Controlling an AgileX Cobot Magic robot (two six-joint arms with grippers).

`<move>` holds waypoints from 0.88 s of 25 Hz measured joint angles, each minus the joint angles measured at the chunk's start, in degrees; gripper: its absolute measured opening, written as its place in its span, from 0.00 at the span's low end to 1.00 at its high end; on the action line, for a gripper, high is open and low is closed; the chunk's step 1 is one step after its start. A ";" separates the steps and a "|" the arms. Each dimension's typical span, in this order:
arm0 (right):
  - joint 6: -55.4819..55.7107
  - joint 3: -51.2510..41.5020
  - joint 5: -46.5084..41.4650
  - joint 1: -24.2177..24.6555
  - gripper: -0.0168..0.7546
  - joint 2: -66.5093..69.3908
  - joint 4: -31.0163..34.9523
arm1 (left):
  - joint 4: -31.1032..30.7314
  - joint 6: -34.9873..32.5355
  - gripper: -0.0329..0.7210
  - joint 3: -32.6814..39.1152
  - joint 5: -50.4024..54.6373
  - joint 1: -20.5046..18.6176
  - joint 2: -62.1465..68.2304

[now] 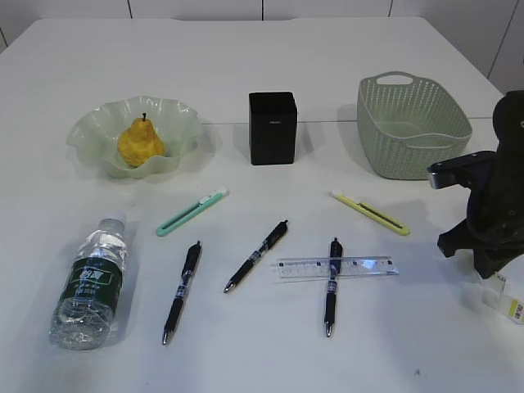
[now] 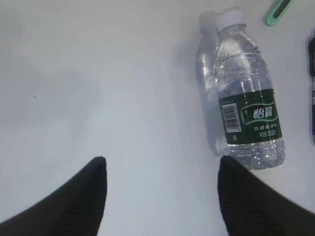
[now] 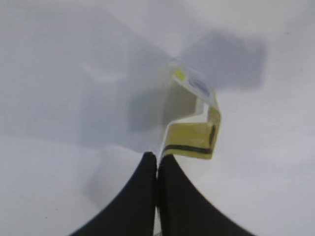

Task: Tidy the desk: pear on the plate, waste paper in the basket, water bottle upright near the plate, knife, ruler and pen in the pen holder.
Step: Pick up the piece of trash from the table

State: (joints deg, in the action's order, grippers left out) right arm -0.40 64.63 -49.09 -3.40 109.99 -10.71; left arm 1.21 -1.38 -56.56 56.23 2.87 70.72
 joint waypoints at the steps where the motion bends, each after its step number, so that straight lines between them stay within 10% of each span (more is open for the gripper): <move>1: 0.00 0.00 0.00 0.00 0.02 0.00 0.00 | 0.00 0.00 0.70 0.00 0.00 0.00 0.00; 22: 0.97 26.54 -4.95 0.00 0.01 -5.91 4.07 | 0.19 0.00 0.68 0.00 -0.46 0.00 0.00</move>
State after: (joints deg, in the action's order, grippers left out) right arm 0.57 91.17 -54.04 -3.40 104.08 -6.64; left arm 1.39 -1.38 -56.56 55.77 2.87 70.72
